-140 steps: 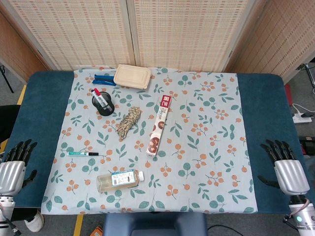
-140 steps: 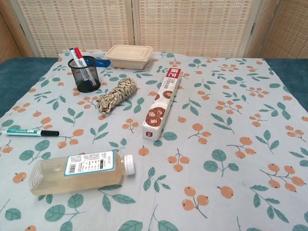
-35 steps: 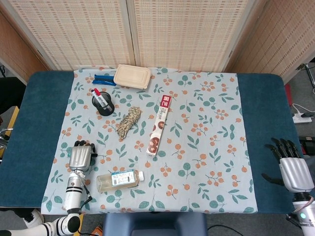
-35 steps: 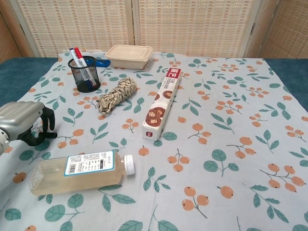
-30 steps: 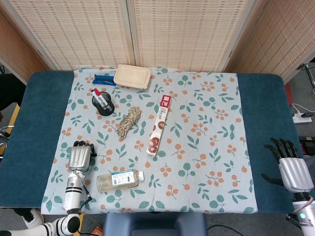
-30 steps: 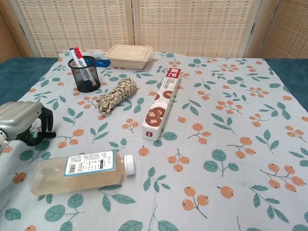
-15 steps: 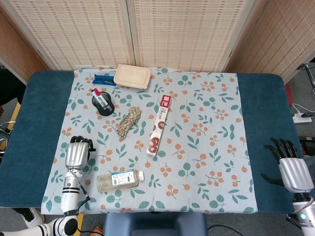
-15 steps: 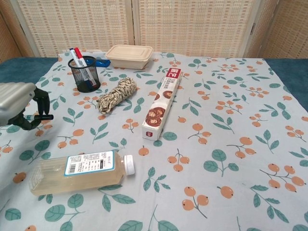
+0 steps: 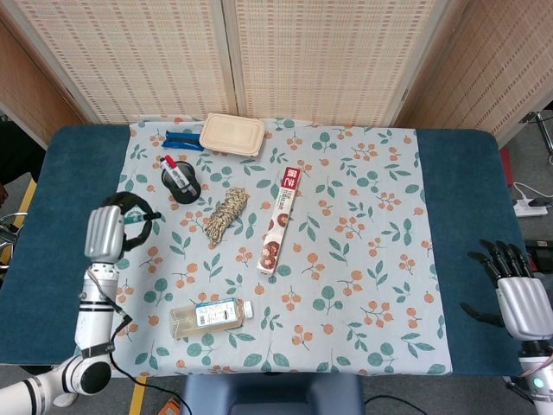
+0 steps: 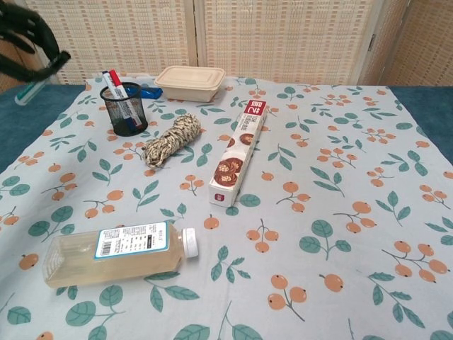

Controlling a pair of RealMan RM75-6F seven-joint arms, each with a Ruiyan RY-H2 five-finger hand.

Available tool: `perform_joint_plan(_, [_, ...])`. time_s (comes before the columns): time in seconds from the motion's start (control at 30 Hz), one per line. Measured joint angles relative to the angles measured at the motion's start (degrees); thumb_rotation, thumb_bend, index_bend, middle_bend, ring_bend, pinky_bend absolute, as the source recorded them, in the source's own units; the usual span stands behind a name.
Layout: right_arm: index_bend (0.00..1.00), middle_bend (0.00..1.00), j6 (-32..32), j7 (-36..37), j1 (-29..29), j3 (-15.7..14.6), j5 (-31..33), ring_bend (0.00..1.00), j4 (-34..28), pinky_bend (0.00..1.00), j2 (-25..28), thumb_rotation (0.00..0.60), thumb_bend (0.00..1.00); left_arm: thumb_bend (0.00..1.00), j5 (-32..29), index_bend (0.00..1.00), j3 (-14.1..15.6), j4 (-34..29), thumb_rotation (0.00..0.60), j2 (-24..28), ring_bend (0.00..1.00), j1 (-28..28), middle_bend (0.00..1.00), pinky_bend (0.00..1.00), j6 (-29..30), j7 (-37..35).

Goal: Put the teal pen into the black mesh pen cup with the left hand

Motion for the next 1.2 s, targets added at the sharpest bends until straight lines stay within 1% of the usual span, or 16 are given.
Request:
perform_joint_plan(0.13, [0.23,0.08,-0.1,0.5,-0.1,0.1,0.2,0.04,0.1,0.00,0.1,0.600,0.00,0.34,-3.0,0.55,-5.5,-2.3,0.600,4.4,0.30,-1.7,0.57,0.29,-5.9,-11.7])
perform_joint_plan(0.23, [0.23,0.08,-0.5,0.3,0.0,0.2,0.9,0.04,0.3,0.00,0.1,0.600,0.00,0.36,-5.5,0.56,-8.8,-2.3,0.600,6.5,0.30,-3.5,0.57,0.29,-11.4,-20.2])
perform_joint_plan(0.33, [0.23,0.08,-0.8,0.2,0.1,0.4,1.5,0.04,0.4,0.00,0.1,0.600,0.00,0.36,-7.3,0.56,-10.9,-0.4,0.600,7.5,0.30,-6.1,0.57,0.29,-17.7,-27.7])
perform_joint_plan(0.43, [0.23,0.08,-1.1,-0.1,0.1,0.6,2.0,0.04,0.5,0.00,0.0,0.600,0.00,0.36,-8.1,0.56,-11.7,3.6,0.600,6.9,0.30,-9.1,0.57,0.29,-22.3,-33.8])
perform_joint_plan(0.53, [0.23,0.08,-1.1,-0.6,0.1,0.7,2.3,0.04,0.4,0.00,-0.1,0.600,0.00,0.36,-8.1,0.56,-12.0,8.7,0.600,4.9,0.30,-11.9,0.57,0.29,-25.8,-39.1])
perform_joint_plan(0.67, [0.23,0.08,-1.1,-1.2,0.1,0.8,2.6,0.04,0.3,0.00,-0.2,0.600,0.00,0.36,-6.6,0.56,-11.5,16.3,0.600,1.7,0.30,-15.3,0.57,0.28,-29.0,-44.1])
perform_joint_plan(0.83, [0.23,0.08,-2.0,-2.2,0.4,0.8,2.9,0.04,0.3,0.00,-0.6,0.600,0.00,0.36,-3.1,0.56,-9.7,26.9,0.600,-2.8,0.29,-19.4,0.57,0.29,-31.2,-48.7])
perform_joint_plan(1.03, [0.23,0.08,-2.7,-3.5,0.8,0.7,3.4,0.04,0.1,0.00,-1.0,0.600,0.00,0.36,0.2,0.57,-7.6,37.1,0.600,-7.3,0.28,-23.5,0.57,0.29,-32.9,-54.7])
perform_joint_plan(1.2, [0.23,0.08,-2.2,-4.3,0.6,0.8,3.4,0.04,-0.2,0.00,-1.0,0.600,0.00,0.36,2.1,0.58,-5.9,45.4,0.600,-10.3,0.28,-26.6,0.57,0.29,-34.3,-57.6])
